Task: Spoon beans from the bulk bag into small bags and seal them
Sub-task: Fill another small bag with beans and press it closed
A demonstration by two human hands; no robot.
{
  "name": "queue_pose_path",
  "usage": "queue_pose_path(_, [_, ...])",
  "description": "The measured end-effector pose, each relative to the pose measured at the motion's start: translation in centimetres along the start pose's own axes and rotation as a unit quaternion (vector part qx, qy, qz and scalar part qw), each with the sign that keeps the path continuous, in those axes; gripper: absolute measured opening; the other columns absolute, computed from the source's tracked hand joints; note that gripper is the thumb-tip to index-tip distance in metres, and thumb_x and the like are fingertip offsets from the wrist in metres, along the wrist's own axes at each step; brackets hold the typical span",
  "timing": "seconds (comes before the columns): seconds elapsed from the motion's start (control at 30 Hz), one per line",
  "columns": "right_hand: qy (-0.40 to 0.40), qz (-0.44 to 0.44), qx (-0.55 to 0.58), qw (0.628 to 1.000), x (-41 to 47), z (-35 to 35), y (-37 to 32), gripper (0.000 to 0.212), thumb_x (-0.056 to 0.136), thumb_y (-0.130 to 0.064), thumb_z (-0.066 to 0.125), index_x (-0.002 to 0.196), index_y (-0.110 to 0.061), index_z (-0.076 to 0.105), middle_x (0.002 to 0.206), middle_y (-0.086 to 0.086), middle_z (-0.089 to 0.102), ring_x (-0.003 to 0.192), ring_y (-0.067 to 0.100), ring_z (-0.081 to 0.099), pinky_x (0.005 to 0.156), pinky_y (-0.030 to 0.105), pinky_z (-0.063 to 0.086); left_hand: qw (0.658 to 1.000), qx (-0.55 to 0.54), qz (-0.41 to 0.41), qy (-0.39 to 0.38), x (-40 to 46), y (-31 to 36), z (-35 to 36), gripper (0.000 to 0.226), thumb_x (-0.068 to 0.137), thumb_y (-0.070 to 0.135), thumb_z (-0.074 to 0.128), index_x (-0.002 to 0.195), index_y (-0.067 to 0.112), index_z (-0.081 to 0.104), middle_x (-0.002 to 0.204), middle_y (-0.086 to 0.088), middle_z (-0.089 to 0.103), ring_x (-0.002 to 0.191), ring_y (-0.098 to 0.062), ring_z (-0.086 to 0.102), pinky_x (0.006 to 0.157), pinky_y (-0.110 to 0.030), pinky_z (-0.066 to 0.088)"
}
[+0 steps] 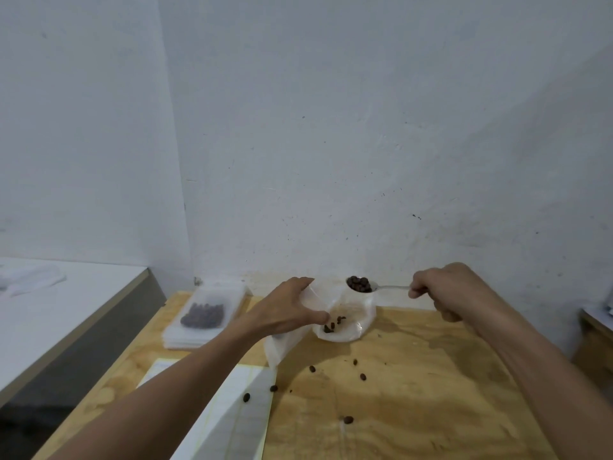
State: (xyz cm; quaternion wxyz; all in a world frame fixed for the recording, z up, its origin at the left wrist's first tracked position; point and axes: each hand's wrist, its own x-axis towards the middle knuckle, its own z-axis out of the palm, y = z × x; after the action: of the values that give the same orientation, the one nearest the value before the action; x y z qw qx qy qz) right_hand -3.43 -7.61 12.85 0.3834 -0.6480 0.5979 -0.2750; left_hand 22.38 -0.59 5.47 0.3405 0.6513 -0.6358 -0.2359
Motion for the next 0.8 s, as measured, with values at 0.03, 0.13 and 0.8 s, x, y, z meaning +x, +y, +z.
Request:
queue_pose_path(0.03, [-0.002,-0.009,0.000,1.000,-0.1,-0.2,-0.4,0.014,0.074,-0.011,0.067,0.062,-0.004,0.062,0.055,0.002,0.027,0.046,0.017,0.020,0.049,0.029,0.018,1.000,-0.001,0.003,0.000,0.1,0.0,0.1,0.034,0.078,0.028,0.081,0.109,0.020,0.068,0.099,0.009,0.068,0.082,-0.004,0.063,0.068,-0.015,0.048])
queue_pose_path(0.13, [-0.003,-0.044,-0.042,0.998,-0.6,0.2,-1.6,0.013,0.076,-0.011,0.066,0.067,-0.001,0.069,0.046,-0.001,0.026,0.039,0.016,0.020,0.046,0.026,0.020,1.000,0.004,0.010,-0.002,0.3,0.4,0.5,0.031,0.078,0.029,0.082,0.104,0.018,0.069,0.096,0.005,0.071,0.079,-0.002,0.064,0.068,-0.021,0.051])
queue_pose_path(0.8, [0.083,-0.170,-0.308,0.932,1.6,7.4,5.0,0.040,0.091,-0.017,0.051,0.054,-0.015,0.037,0.053,-0.001,0.040,0.046,0.016,0.038,0.044,0.027,0.026,0.980,-0.062,-0.155,-0.106,0.8,1.7,1.7,0.048,0.068,0.053,0.080,0.105,0.023,0.074,0.109,0.003,0.073,0.103,-0.018,0.067,0.097,-0.038,0.056])
